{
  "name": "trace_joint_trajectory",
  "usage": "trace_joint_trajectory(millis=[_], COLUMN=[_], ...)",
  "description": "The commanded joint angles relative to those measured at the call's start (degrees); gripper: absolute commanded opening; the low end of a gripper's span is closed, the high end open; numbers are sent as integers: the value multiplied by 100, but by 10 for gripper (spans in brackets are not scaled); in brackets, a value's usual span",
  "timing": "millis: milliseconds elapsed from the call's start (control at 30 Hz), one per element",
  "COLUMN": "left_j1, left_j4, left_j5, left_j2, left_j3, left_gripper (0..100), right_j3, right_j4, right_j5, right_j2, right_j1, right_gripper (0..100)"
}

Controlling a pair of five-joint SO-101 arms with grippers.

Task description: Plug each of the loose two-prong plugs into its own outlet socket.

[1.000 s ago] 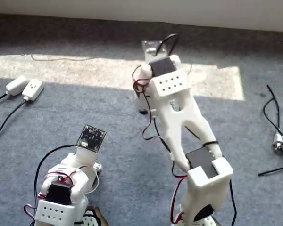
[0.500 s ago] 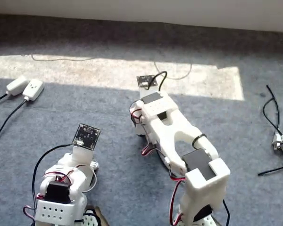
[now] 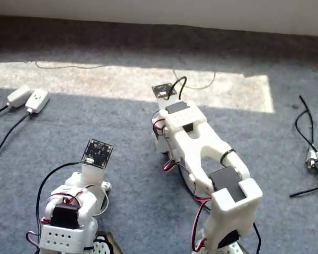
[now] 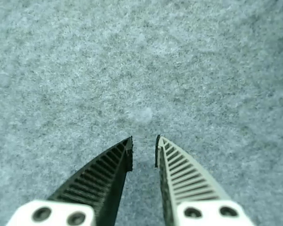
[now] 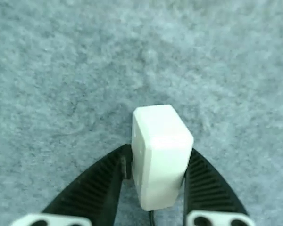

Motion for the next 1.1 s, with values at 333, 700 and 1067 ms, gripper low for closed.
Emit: trace_joint_trajectory(millis=[333,700,1067], left_j1=[-66,-66,-66], left_j4=[-97,-97,-97], left_j5=[-9,-9,-9], left_j2=[-40,-40,-40], left_j3=[75,75,75], left_gripper=[98,98,98], right_j3=[-1851,-1446,-1508], right_j4=[1596,1631,2141], right_j5=[290,870,835], right_j2=[-286,-347,-1015], right_j1=[1112,1121,470], right_gripper=[240,242,242])
